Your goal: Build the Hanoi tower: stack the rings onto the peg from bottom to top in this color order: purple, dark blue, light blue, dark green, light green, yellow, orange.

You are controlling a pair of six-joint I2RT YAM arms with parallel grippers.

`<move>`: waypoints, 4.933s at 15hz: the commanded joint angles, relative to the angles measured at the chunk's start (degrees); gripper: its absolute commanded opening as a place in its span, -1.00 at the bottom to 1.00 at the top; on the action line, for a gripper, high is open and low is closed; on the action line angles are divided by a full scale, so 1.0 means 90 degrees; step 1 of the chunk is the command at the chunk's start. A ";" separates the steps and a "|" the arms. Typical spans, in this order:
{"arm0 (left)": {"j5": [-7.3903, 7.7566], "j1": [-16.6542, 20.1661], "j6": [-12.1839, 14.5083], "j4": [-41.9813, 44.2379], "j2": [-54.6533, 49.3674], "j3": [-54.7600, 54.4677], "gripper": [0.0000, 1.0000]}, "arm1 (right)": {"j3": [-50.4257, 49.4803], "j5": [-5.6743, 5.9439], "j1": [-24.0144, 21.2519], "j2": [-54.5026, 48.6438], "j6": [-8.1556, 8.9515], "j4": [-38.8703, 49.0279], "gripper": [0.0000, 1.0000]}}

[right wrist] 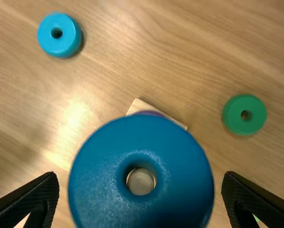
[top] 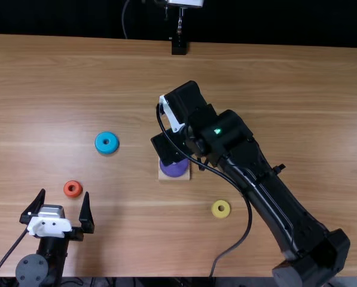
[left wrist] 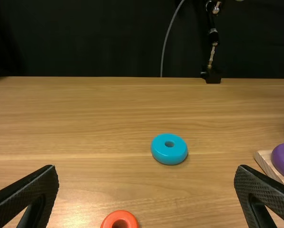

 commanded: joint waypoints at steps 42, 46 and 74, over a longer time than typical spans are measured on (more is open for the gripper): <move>0.0050 0.0068 0.0037 0.0007 -0.0074 -0.0164 1.00 | 0.0155 0.1059 -0.0337 -0.0995 0.0020 -0.0582 1.00; 0.0050 0.0068 0.0037 0.0007 -0.0074 -0.0164 1.00 | -0.1496 0.1059 -0.1099 -0.2235 0.0020 0.1211 1.00; 0.0050 0.0068 0.0037 -0.0005 -0.0074 -0.0164 1.00 | -1.1808 0.1024 -0.3423 -1.2010 -0.0812 0.6602 1.00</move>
